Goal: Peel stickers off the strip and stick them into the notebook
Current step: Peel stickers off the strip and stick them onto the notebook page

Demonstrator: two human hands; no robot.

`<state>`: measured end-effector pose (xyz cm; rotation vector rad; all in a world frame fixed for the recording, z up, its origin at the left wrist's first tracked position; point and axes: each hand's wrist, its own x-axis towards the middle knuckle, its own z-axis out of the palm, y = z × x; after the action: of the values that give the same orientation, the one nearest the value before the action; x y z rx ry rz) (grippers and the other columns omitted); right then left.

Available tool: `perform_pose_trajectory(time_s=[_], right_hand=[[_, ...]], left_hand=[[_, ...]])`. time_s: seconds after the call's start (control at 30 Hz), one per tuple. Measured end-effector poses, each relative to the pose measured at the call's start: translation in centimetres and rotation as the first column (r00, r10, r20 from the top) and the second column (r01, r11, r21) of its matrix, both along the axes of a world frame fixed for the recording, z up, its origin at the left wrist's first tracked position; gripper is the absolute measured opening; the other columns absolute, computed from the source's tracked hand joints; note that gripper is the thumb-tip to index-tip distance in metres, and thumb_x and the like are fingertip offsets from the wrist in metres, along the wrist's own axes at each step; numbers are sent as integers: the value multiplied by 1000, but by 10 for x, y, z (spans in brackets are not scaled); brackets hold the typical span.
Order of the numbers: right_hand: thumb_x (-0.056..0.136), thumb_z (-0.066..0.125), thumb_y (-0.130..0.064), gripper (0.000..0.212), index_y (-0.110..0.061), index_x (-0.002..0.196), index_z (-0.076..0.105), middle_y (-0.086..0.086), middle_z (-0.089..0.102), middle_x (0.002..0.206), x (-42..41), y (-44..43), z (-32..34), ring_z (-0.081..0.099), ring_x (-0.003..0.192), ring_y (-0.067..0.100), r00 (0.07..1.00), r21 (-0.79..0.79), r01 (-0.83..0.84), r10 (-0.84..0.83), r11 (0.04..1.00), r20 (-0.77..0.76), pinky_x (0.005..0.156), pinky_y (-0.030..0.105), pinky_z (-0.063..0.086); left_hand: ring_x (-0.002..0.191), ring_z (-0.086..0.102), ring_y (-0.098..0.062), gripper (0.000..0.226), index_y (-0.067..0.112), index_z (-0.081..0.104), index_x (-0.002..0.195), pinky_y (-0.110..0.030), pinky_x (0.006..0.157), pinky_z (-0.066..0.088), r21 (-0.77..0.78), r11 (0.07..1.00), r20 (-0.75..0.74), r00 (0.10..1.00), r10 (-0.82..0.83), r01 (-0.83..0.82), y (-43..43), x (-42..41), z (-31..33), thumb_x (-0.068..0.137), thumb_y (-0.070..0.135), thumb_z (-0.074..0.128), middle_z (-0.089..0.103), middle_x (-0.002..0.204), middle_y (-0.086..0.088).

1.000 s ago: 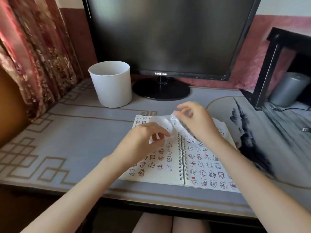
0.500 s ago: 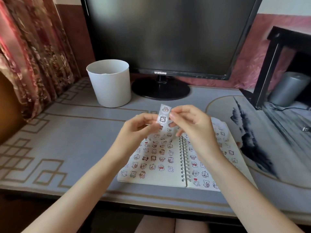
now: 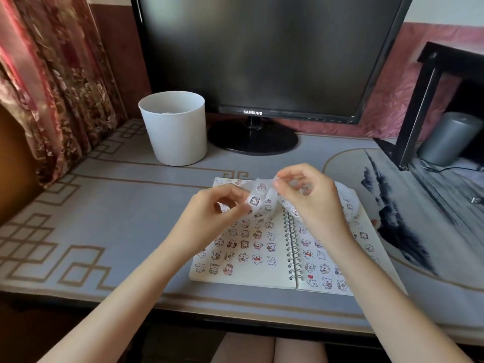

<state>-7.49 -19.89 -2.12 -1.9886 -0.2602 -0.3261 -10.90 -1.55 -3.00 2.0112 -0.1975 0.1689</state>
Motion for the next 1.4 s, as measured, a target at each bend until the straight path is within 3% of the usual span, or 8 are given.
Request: perform_pose_trajectory(time_s=[0.13,0.3,0.43,0.63,0.87,1.03,1.27,1.4], right_hand=[[79,72,-36,23,-31,100,63,-18,59,89,4,-10,-4,51,75,0,991,-353,-26,-22,935,-133,69,24,42],[82,71,-11,24,-25,98,61,-11,66,78,7,-8,-10,57,72,2,989,-143,-29,8,989,-148,74,23,46],[79,73,-7,29,-22,102,64,-7,69,81,8,-4,-5,60,75,-1,995,125,-34,45,992,-88,81,18,46],[78,74,-11,25,-24,98,65,-6,70,83,9,6,4,64,80,5,993,334,-85,107,939,-49,86,31,49],[72,79,-32,30,-35,97,64,-14,58,84,2,-8,0,50,69,3,990,-130,-121,111,984,-84,68,27,45],[80,71,-42,13,-32,78,62,-6,45,55,-2,-38,8,45,58,8,997,-669,-58,14,741,-70,64,29,43],[90,58,-14,29,-28,113,66,-4,70,105,28,-27,-1,64,92,19,1000,-592,17,-5,806,23,77,28,48],[94,45,-7,48,-31,134,51,-2,62,103,47,-17,-8,59,89,20,998,-619,-37,57,785,13,77,34,49]], left_hand=[[79,60,1,13,25,74,90,-6,72,40,316,948,130,988,-84,39,14,1,-2,84,14,71,67,86,18],[76,57,-4,18,22,76,95,-22,79,49,523,850,267,959,-90,-66,25,12,-8,82,11,73,65,84,14],[96,53,-1,28,27,68,112,-4,84,35,395,910,284,959,9,-125,16,13,2,91,10,60,63,102,16],[79,67,2,17,22,69,101,-11,68,48,-63,998,7,1000,15,-15,-19,17,23,92,32,58,73,88,12],[56,51,7,19,5,69,91,-4,55,36,-363,924,-56,993,102,-116,-26,29,24,90,23,64,59,58,17],[46,42,-4,20,7,66,84,-14,47,33,-370,925,-103,994,46,-81,-19,29,23,88,26,66,51,51,7],[59,68,-9,22,2,61,97,-17,45,45,-408,913,-72,997,-19,-12,-29,29,24,82,14,72,72,65,-4],[59,68,-10,21,0,62,91,-19,45,47,-310,951,-8,1000,10,-12,-26,37,23,82,15,74,73,65,-2]])
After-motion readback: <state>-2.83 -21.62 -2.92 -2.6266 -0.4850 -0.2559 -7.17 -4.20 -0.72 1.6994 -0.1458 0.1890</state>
